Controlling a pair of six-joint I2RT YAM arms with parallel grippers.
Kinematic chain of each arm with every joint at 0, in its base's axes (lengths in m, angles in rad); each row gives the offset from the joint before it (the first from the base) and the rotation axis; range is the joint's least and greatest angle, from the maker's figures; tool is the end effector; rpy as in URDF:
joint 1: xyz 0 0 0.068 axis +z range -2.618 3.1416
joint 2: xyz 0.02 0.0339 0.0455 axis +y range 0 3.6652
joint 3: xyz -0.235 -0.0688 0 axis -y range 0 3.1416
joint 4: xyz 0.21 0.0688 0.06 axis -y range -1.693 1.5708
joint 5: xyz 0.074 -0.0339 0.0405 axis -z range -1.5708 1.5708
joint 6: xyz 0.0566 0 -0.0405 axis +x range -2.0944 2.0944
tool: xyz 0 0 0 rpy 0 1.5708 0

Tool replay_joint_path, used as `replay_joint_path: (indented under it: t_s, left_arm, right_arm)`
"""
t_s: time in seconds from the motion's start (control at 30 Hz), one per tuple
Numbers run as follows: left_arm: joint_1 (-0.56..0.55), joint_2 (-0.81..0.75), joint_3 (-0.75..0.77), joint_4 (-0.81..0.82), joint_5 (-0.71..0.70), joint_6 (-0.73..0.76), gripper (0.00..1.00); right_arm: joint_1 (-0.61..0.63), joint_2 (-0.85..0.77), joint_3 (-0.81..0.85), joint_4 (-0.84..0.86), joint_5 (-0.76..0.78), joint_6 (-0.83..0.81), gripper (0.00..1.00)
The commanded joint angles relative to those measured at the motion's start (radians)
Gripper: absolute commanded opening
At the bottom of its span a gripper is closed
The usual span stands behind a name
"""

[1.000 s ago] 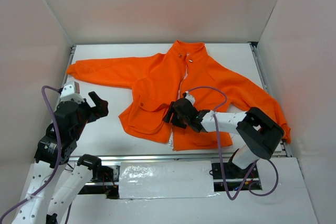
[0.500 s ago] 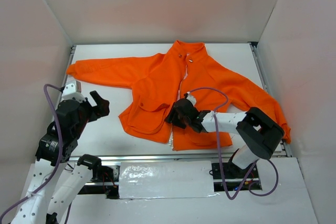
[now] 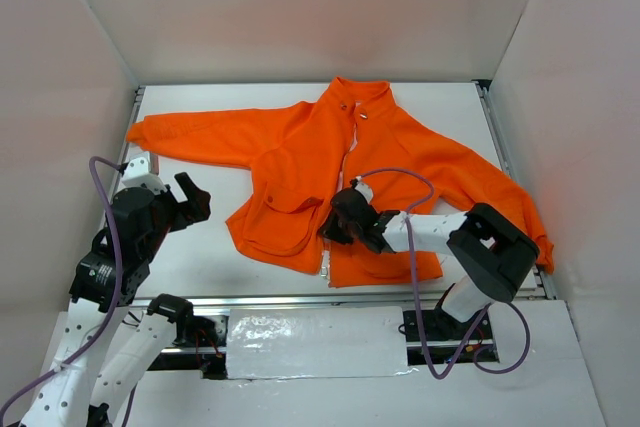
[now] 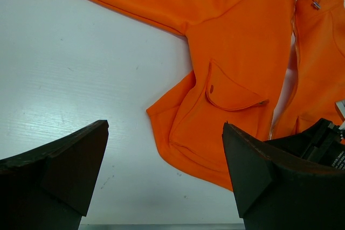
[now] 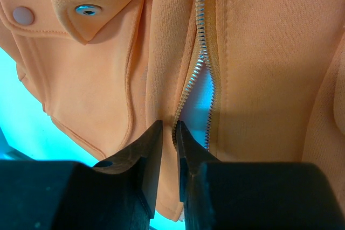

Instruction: Zip up the jacket

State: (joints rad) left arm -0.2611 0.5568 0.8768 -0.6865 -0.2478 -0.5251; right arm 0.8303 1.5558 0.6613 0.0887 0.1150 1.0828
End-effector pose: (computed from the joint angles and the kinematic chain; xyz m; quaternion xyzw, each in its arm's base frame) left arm 0.1207 -0.0179 0.3145 -0.1770 0.8015 -0.1212 0.5582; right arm 0.1970 0.2059 0.1283 0.1379 0.9161 0.2738 0.2583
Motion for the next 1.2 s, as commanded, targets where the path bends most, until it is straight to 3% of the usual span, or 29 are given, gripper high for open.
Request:
replay_joint_path:
  t_s: [0.0, 0.17, 0.3, 0.4, 0.43, 0.47, 0.67, 0.8, 1.0, 1.03, 1.17]
  left_arm:
    - [-0.006, -0.001, -0.001, 0.044, 0.012, 0.020, 0.99]
    - [-0.006, -0.006, -0.002, 0.042, 0.010, 0.019, 0.99]
    - [-0.006, -0.009, -0.002, 0.044, 0.010, 0.019, 0.99]
    - [-0.006, -0.009, -0.002, 0.044, 0.012, 0.019, 0.99]
    - [-0.006, -0.009, -0.001, 0.042, 0.012, 0.019, 0.99]
    - [-0.006, -0.009, -0.001, 0.042, 0.012, 0.019, 0.99]
    - [-0.006, -0.008, -0.002, 0.050, 0.030, 0.023, 0.99]
    - [-0.009, -0.003, -0.015, 0.090, 0.169, 0.066, 0.99]
    - [-0.026, 0.049, -0.047, 0.166, 0.503, 0.041, 0.99]
    - [-0.029, 0.052, -0.070, 0.230, 0.615, 0.016, 0.99]
    - [-0.067, 0.003, -0.299, 0.491, 0.795, -0.136, 0.99]
  right_arm:
    - [0.000, 0.007, 0.006, 0.029, 0.009, 0.015, 0.25]
    - [0.000, 0.026, -0.006, 0.032, 0.002, 0.026, 0.34]
    - [0.000, 0.029, -0.035, 0.049, -0.002, 0.038, 0.33]
    - [0.000, 0.032, -0.048, 0.066, -0.012, 0.042, 0.22]
    - [0.000, 0.033, -0.049, 0.069, -0.015, 0.045, 0.07]
    - [-0.002, 0.033, -0.046, 0.066, -0.017, 0.045, 0.01]
    - [0.000, -0.040, -0.092, 0.203, -0.083, 0.017, 0.00]
    - [-0.005, -0.167, -0.106, 0.275, -0.135, -0.023, 0.00]
    - [-0.039, -0.310, -0.132, 0.307, -0.213, -0.027, 0.00]
    - [-0.046, -0.327, -0.144, 0.313, -0.224, -0.027, 0.00]
    - [-0.063, -0.416, -0.170, 0.313, -0.253, -0.023, 0.00]
